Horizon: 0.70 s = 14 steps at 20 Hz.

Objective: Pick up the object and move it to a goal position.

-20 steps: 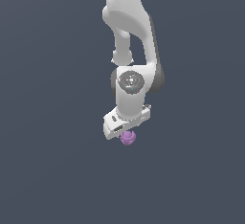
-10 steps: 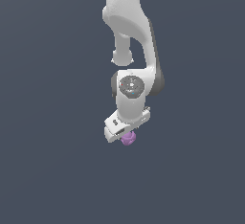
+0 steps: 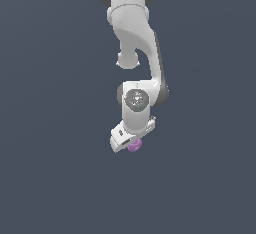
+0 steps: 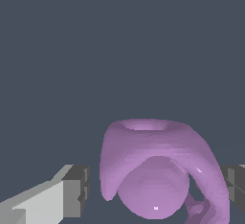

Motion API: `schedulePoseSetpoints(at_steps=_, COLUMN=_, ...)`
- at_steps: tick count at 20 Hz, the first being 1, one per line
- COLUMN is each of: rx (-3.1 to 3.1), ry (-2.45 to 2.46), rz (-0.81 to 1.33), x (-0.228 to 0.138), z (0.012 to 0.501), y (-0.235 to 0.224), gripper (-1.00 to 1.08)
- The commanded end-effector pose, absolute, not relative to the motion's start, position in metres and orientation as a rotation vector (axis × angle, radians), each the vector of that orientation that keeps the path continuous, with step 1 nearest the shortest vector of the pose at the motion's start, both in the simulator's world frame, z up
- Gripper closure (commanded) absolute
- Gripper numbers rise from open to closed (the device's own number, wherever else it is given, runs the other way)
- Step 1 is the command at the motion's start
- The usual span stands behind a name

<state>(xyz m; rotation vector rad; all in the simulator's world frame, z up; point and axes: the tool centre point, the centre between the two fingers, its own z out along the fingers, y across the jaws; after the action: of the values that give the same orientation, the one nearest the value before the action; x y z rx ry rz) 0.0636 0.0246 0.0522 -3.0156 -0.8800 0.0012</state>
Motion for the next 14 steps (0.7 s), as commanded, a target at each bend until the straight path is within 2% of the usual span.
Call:
schedulePoseSetpoints(at_steps=1, rx=-3.015, ry=-0.882, rz=0.000, x=0.0636, z=0.0426, y=0.0248, gripper=-0.92)
schedulePoseSetpoints(at_steps=6, rx=-3.015, ry=-0.882, rz=0.000, x=0.0651, z=0.0394, y=0.0247, gripper=-0.92)
schedulePoseSetpoints(at_steps=7, rx=-3.015, ry=-0.882, rz=0.000, x=0.0651, z=0.0394, y=0.0247, gripper=1.08)
schedulePoseSetpoints(at_steps=14, rx=-3.015, ry=-0.882, rz=0.000, x=0.0651, z=0.0394, y=0.0247, gripper=1.08)
